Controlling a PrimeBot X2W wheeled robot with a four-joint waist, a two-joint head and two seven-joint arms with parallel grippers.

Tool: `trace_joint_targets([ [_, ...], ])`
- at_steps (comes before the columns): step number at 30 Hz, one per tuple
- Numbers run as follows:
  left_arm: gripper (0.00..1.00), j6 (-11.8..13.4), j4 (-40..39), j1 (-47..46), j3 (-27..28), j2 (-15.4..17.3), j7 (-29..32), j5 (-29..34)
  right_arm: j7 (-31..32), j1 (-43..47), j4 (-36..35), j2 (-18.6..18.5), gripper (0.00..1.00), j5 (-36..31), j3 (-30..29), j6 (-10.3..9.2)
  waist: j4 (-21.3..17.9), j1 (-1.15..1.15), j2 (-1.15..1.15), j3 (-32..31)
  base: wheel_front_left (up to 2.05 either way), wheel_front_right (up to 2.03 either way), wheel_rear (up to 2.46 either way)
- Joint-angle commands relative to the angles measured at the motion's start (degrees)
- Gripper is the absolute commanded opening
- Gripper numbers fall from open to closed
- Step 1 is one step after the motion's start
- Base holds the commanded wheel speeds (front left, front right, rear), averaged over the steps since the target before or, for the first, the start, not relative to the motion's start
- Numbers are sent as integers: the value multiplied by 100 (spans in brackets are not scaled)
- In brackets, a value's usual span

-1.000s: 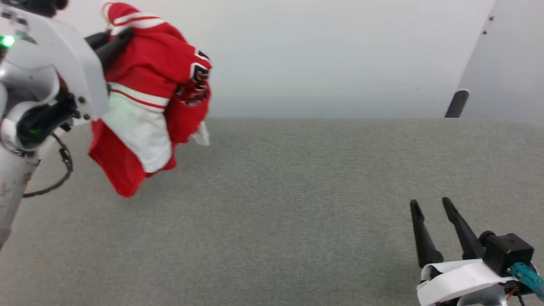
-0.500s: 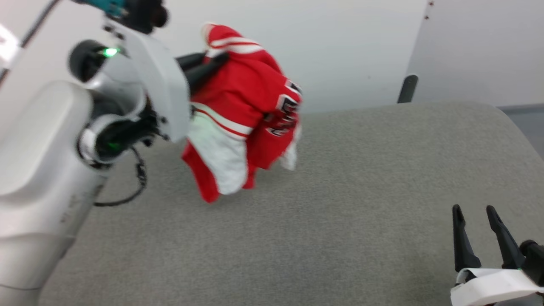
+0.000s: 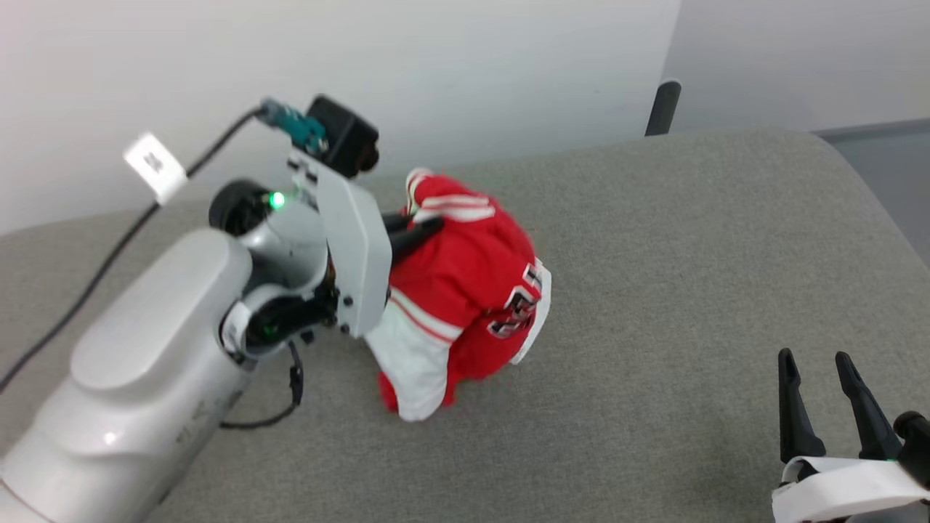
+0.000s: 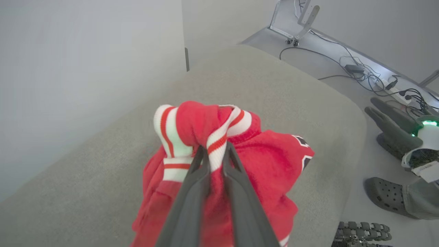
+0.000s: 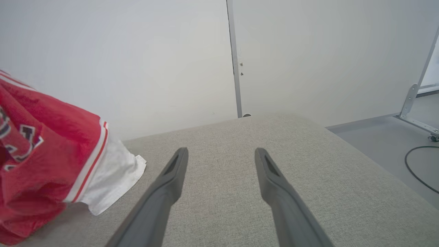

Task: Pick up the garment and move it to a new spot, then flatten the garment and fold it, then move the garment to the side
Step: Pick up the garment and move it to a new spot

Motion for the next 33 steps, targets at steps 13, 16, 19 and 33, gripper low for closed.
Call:
trace_joint_targets([
  [13, 0, -47, 822, 677, -563, 103, -133, -67, -133, -252, 397, 5, 100, 48, 207, 2, -78, 0, 0, 155, 0, 0, 0],
  [16, 0, -51, 991, 696, -666, 62, -149, -153, -137, -270, 459, 6, 100, 34, 243, 2, -36, 0, 0, 115, 0, 0, 0],
  [19, 15, -53, 1090, 704, -814, 47, -135, -249, -110, -276, 481, 5, 100, 18, 293, 2, 17, 0, 0, 68, 0, 0, 0],
  [33, 100, -51, 1115, 396, -1375, 136, -446, -462, -23, -126, 463, 5, 100, -19, 463, 2, 483, 0, 0, -279, 0, 0, 0],
])
